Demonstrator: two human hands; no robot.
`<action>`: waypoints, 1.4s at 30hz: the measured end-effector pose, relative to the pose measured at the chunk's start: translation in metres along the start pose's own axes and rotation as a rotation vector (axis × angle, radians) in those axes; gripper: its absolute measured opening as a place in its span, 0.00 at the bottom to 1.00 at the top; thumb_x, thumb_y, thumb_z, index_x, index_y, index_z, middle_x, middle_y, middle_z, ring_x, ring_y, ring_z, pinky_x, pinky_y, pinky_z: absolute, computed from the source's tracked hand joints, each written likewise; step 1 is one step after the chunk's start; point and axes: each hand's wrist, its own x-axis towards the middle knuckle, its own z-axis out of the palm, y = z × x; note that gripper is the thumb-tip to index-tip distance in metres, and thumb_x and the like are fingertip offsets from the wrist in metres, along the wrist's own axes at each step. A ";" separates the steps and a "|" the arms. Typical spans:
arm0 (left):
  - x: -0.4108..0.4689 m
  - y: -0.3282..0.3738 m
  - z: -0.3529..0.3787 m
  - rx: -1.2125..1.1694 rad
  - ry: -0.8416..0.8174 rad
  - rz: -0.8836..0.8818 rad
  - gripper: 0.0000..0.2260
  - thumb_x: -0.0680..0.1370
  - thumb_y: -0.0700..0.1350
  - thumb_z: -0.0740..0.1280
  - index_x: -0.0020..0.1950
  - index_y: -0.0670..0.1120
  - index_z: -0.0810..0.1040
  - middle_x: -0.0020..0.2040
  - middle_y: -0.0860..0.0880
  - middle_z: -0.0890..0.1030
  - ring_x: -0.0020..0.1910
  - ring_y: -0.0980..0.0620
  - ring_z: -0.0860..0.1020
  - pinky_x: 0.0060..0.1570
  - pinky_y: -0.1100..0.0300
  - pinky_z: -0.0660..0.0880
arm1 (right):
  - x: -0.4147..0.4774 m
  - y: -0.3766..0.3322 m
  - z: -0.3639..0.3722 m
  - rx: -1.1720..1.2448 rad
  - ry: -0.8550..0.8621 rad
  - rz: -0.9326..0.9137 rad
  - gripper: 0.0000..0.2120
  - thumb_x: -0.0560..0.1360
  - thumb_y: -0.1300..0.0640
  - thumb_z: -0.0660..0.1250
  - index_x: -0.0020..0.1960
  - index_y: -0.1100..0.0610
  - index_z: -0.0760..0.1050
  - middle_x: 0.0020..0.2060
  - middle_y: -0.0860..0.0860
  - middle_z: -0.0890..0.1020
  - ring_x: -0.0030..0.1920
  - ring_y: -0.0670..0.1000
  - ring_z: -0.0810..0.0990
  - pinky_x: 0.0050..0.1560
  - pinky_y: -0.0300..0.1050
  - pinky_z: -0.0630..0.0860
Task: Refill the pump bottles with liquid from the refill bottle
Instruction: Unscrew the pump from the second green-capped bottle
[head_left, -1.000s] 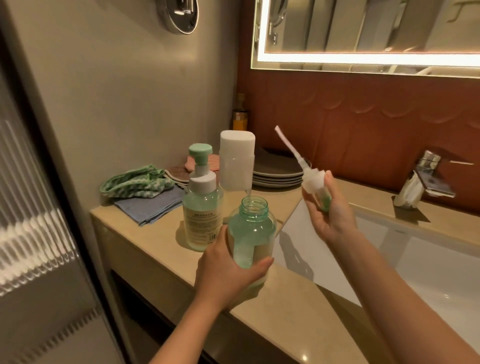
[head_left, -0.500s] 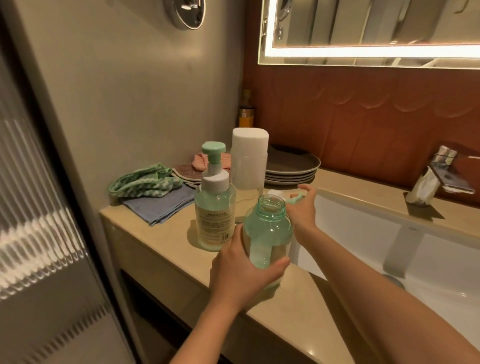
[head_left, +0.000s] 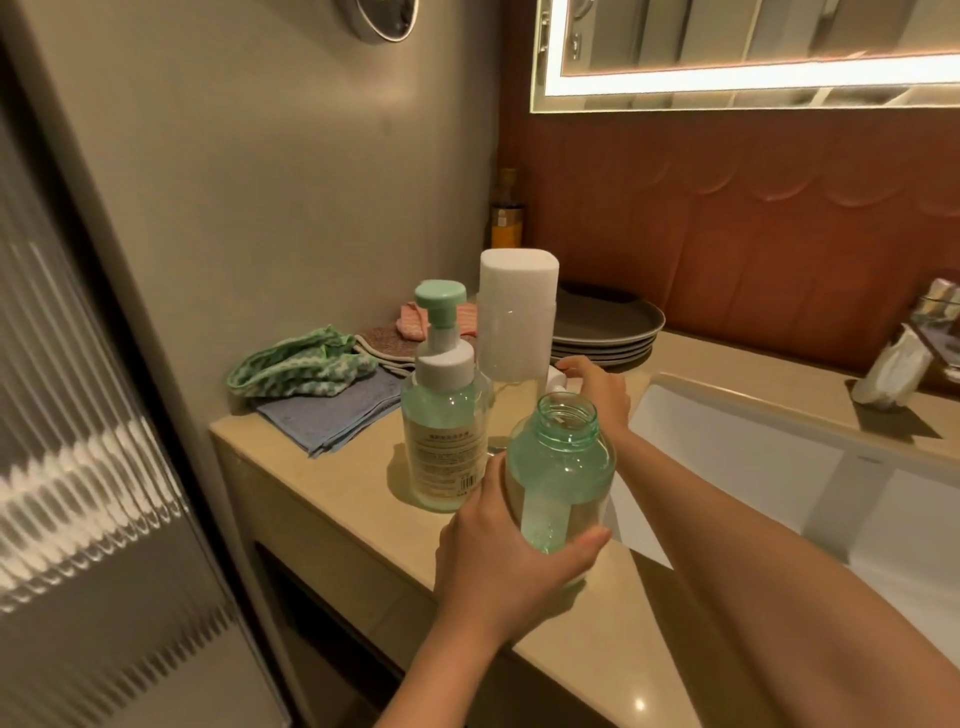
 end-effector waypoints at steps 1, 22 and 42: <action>0.000 0.000 0.000 0.001 0.003 0.002 0.40 0.56 0.72 0.66 0.66 0.60 0.63 0.56 0.60 0.74 0.57 0.57 0.73 0.59 0.53 0.72 | 0.001 0.000 -0.001 -0.035 -0.026 -0.006 0.19 0.77 0.57 0.64 0.67 0.53 0.71 0.63 0.56 0.73 0.65 0.59 0.67 0.65 0.55 0.65; 0.003 0.003 0.005 0.013 0.093 0.063 0.50 0.57 0.78 0.60 0.71 0.51 0.55 0.64 0.55 0.60 0.62 0.58 0.62 0.61 0.50 0.66 | -0.085 -0.019 -0.088 0.261 -0.093 -0.241 0.11 0.77 0.42 0.59 0.55 0.46 0.71 0.55 0.46 0.77 0.57 0.49 0.75 0.53 0.42 0.72; 0.060 -0.018 -0.040 -0.246 0.231 -0.080 0.43 0.63 0.41 0.78 0.72 0.50 0.59 0.67 0.48 0.70 0.65 0.48 0.70 0.63 0.47 0.70 | -0.124 -0.034 -0.061 0.077 -0.194 -0.389 0.33 0.65 0.46 0.76 0.66 0.52 0.68 0.58 0.43 0.74 0.56 0.43 0.73 0.50 0.29 0.70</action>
